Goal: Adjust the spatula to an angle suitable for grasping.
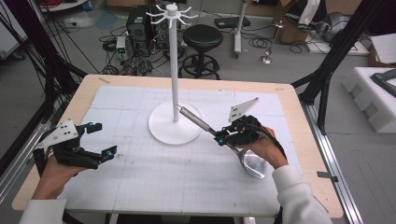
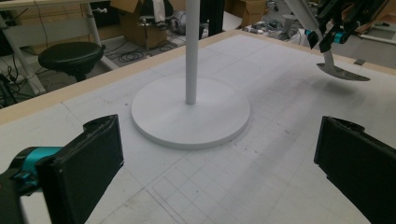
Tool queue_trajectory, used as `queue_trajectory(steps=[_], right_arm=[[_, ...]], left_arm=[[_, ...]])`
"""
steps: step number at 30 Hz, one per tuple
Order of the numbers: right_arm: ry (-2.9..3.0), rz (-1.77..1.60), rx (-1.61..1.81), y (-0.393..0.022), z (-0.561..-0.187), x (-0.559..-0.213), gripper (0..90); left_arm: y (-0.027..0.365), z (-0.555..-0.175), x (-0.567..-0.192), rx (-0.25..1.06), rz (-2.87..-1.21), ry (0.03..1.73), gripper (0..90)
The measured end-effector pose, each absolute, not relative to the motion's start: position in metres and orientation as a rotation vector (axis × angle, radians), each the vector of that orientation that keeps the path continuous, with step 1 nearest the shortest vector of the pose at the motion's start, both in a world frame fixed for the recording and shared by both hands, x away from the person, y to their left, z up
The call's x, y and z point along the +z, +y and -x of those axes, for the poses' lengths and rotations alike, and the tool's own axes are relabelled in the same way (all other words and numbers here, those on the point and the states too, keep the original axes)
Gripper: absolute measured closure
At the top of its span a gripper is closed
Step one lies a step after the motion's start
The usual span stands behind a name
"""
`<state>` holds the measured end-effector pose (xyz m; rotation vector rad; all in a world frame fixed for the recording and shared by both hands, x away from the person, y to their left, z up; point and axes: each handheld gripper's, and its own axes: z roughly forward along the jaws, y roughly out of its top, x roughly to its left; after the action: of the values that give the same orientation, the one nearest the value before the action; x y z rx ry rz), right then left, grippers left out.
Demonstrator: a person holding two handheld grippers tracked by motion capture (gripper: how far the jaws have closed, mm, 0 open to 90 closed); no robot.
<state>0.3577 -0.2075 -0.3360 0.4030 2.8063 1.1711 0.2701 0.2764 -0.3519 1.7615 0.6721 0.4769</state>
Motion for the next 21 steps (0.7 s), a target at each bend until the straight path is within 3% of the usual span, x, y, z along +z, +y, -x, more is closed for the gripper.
queue_trajectory(steps=[21], right_arm=[[2.692, -0.33, 1.359, -0.201, -0.335, -0.296, 74.4]], left_arm=[[0.241, -0.269, -0.307, 0.429, -1.819, 0.541, 1.7]])
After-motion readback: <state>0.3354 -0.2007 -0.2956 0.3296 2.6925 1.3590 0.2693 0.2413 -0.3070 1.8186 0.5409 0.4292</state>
